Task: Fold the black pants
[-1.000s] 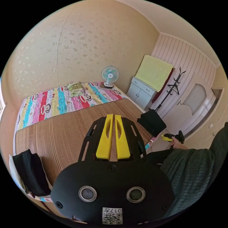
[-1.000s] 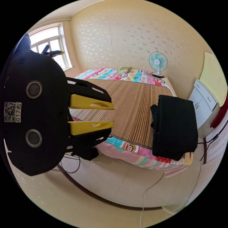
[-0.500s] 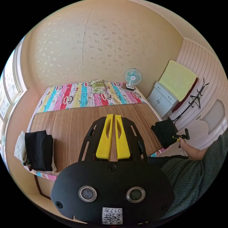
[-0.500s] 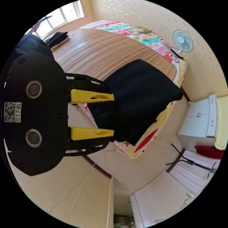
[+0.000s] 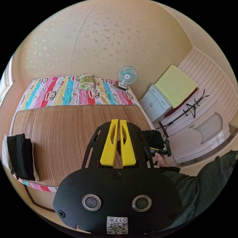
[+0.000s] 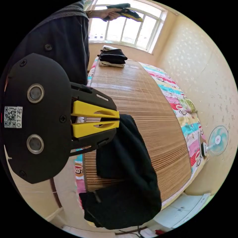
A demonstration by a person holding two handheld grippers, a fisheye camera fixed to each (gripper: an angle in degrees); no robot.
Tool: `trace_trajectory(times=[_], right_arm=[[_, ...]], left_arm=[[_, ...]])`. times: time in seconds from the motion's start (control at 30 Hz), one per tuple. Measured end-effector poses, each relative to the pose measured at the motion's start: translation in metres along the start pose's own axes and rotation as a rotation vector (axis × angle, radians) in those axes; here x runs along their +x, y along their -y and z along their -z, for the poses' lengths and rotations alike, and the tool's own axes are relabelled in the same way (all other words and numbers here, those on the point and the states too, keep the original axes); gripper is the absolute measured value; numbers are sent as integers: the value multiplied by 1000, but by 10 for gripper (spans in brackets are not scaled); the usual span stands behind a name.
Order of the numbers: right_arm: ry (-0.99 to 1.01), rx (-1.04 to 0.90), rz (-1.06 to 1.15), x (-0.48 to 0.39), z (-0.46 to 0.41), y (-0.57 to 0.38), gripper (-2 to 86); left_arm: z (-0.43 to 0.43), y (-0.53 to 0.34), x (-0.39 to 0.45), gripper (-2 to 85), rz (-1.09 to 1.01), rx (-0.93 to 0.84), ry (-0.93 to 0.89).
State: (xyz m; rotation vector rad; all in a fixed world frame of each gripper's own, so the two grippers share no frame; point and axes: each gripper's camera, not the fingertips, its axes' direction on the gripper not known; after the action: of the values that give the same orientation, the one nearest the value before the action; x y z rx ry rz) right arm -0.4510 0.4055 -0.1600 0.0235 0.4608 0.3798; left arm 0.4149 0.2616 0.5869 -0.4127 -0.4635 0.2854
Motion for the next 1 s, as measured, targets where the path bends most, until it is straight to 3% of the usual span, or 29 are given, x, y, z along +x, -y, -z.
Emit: trace_trajectory(times=[0.27,0.37,0.43,0.57,0.63,0.7,0.77,1.0], right_arm=[[-29,262,-929,208,62,-93,120],[101,296,-1043,254,46,-133,126],[139,321,-960,256,40,-137,121],[171,178,-891,250,14,-144,78],[214,218,-803,231,18,-155,41],[368,433,-548,186,44,-175,31],[460,500,-410,149,59,-183,28],[608,434,365,-87,108,-184,20]], left_arm=[[-9,-38,-18,-10,137,-4,36],[-13,-49,-21,-10,177,-10,32],[-16,-51,-16,-9,174,-23,32],[-25,-50,6,-8,120,-50,36],[-31,-49,18,-7,93,-62,15],[-36,-48,32,-5,55,-76,-13],[-43,-47,55,0,-18,-87,-73],[-70,-42,152,95,-311,-194,-271]])
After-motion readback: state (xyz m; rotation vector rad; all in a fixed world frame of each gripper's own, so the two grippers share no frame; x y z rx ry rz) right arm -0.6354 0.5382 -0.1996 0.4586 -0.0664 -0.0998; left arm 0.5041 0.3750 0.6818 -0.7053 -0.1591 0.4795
